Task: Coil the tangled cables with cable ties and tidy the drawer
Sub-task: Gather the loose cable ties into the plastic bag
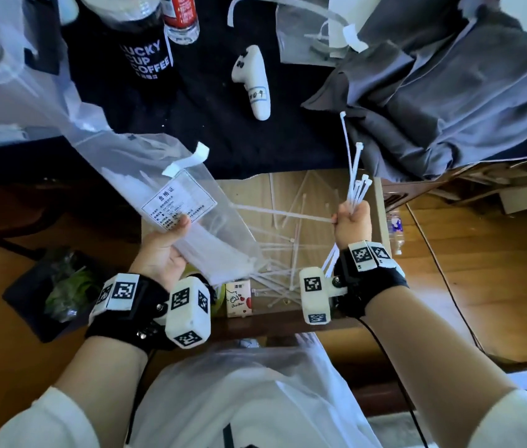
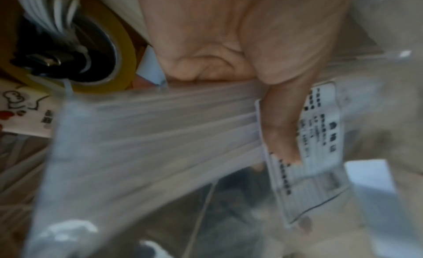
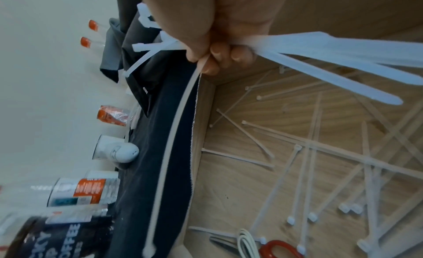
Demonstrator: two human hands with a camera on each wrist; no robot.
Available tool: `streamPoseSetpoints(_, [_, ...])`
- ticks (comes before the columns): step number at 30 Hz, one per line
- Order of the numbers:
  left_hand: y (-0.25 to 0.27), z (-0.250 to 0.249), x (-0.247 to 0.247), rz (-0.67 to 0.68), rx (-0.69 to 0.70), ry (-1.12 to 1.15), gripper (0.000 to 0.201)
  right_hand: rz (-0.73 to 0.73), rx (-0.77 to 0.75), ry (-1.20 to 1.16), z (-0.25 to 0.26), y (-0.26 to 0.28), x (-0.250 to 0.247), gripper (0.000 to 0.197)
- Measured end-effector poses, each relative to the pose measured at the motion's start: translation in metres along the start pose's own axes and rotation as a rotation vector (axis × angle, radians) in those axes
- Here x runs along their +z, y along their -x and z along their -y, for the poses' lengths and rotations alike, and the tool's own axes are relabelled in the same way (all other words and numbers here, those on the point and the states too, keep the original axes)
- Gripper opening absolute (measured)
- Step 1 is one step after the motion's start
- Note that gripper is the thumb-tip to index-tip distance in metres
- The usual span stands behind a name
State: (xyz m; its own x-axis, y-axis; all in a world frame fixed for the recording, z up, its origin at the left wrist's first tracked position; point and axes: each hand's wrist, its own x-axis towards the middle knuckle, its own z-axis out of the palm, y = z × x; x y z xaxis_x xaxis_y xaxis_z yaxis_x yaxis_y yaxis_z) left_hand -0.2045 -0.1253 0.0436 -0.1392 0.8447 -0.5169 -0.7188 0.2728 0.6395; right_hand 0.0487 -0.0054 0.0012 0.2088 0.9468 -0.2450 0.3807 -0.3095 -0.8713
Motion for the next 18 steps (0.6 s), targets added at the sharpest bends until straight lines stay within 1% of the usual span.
streamPoseSetpoints(1, [-0.001,0.002,0.002,-0.021,-0.011,-0.014,0.094,-0.022,0.008,-0.011,0.000,-0.002,0.000,0.031])
streamPoseSetpoints(3, [-0.007,0.009,0.006,-0.068,-0.046,-0.079,0.092,-0.027,0.025,-0.073,0.000,-0.008,0.002,0.028])
streamPoseSetpoints(5, [-0.013,0.017,0.015,-0.076,-0.064,-0.121,0.094,0.015,0.028,-0.079,0.002,-0.010,0.006,0.026])
streamPoseSetpoints(6, [-0.016,0.019,0.023,-0.061,-0.075,-0.132,0.089,0.056,0.020,-0.071,0.003,-0.009,0.009,0.026])
streamPoseSetpoints(7, [-0.019,0.019,0.031,-0.049,-0.091,-0.146,0.080,0.104,0.014,-0.066,0.003,-0.007,0.011,0.026])
streamPoseSetpoints(8, [-0.021,0.018,0.040,-0.039,-0.104,-0.148,0.067,0.152,0.010,-0.058,0.003,-0.004,0.013,0.026])
streamPoseSetpoints(10, [-0.025,0.015,0.051,-0.060,-0.098,-0.130,0.037,0.243,-0.010,-0.010,0.003,0.002,0.014,0.027])
streamPoseSetpoints(11, [-0.027,0.013,0.053,-0.079,-0.089,-0.121,0.032,0.289,-0.018,0.021,0.002,0.005,0.014,0.027])
streamPoseSetpoints(12, [-0.029,0.011,0.054,-0.079,-0.078,-0.116,0.041,0.340,-0.022,0.039,0.003,0.007,0.013,0.028])
streamPoseSetpoints(14, [-0.031,0.008,0.055,-0.098,-0.059,-0.143,0.070,0.468,-0.033,0.029,0.008,0.012,0.012,0.027])
streamPoseSetpoints(15, [-0.033,0.007,0.055,-0.110,-0.054,-0.155,0.074,0.541,-0.040,0.021,0.012,0.014,0.012,0.026])
streamPoseSetpoints(16, [-0.033,0.005,0.056,-0.113,-0.049,-0.167,0.067,0.612,-0.044,0.022,0.016,0.015,0.012,0.026])
streamPoseSetpoints(18, [-0.034,0.002,0.058,-0.138,-0.043,-0.188,0.044,0.742,-0.061,0.047,0.023,0.016,0.014,0.027])
